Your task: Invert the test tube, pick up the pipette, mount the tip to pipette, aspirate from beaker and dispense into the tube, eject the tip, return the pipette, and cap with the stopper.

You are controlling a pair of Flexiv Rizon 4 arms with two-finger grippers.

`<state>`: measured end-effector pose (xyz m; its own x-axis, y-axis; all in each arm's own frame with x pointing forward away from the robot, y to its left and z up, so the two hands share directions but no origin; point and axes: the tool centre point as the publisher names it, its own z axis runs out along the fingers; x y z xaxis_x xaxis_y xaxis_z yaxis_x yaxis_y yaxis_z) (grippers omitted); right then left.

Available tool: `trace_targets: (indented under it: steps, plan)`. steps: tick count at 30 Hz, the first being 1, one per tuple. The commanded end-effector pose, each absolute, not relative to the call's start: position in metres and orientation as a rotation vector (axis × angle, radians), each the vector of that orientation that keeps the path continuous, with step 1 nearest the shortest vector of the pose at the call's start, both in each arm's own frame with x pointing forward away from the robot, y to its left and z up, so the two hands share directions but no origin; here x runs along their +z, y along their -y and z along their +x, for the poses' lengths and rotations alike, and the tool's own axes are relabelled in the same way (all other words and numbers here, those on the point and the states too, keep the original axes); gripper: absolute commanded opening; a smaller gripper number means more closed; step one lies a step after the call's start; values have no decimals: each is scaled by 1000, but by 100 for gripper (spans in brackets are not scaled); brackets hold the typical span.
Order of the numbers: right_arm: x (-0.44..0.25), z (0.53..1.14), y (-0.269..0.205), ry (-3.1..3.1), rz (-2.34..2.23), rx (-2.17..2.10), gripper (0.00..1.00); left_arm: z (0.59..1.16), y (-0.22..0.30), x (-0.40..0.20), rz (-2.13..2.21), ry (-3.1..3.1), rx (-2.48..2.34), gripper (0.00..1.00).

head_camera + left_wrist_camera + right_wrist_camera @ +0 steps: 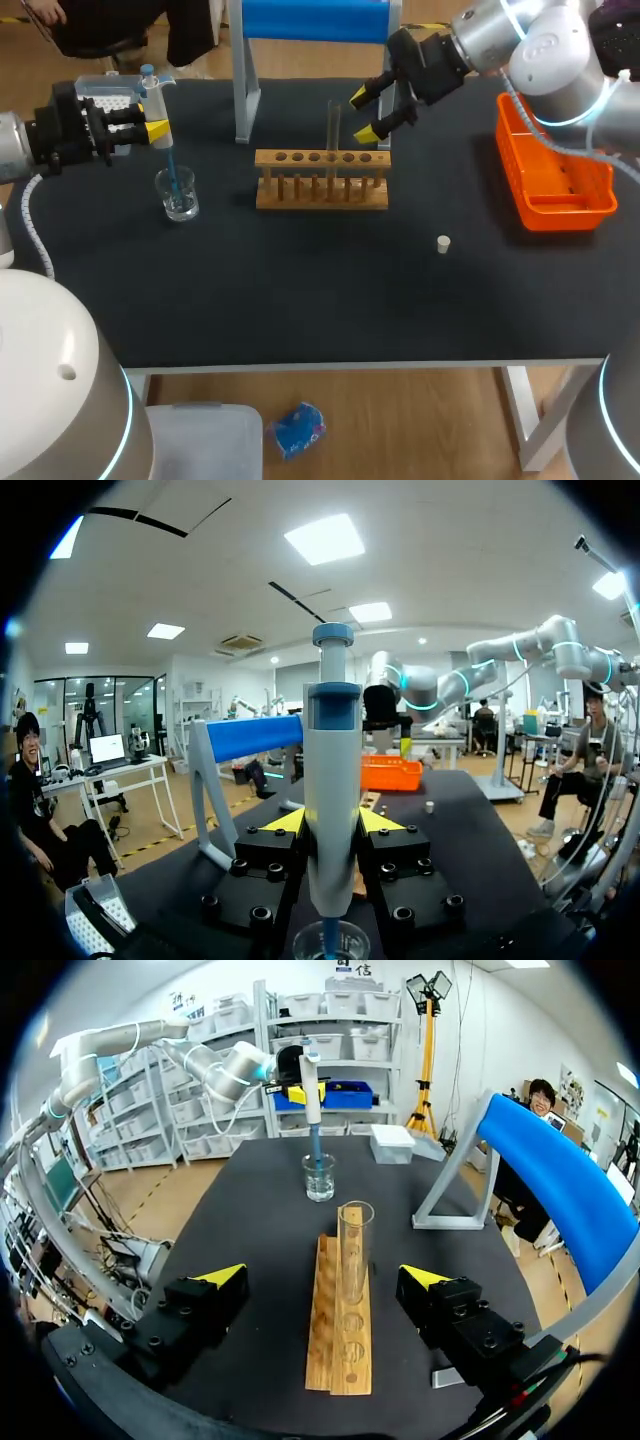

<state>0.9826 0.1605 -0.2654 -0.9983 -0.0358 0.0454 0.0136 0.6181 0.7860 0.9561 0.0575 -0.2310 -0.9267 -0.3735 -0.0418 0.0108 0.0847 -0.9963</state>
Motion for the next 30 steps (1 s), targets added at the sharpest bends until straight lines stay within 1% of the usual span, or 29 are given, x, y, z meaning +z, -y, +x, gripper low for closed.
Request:
trace_targets:
  steps: [1, 13, 30]
  plan:
    - [-265, 984, -160, 2773, 21, -1344, 100, 955, -58, -230, -364, -2084, -1913, 0]
    - [-265, 984, -160, 2773, 21, -1344, 100, 955, -58, -230, -364, -2084, -1913, 0]
    - [-265, 984, -160, 2773, 21, -1344, 100, 947, -51, -202, -350, -2089, -1921, 0]
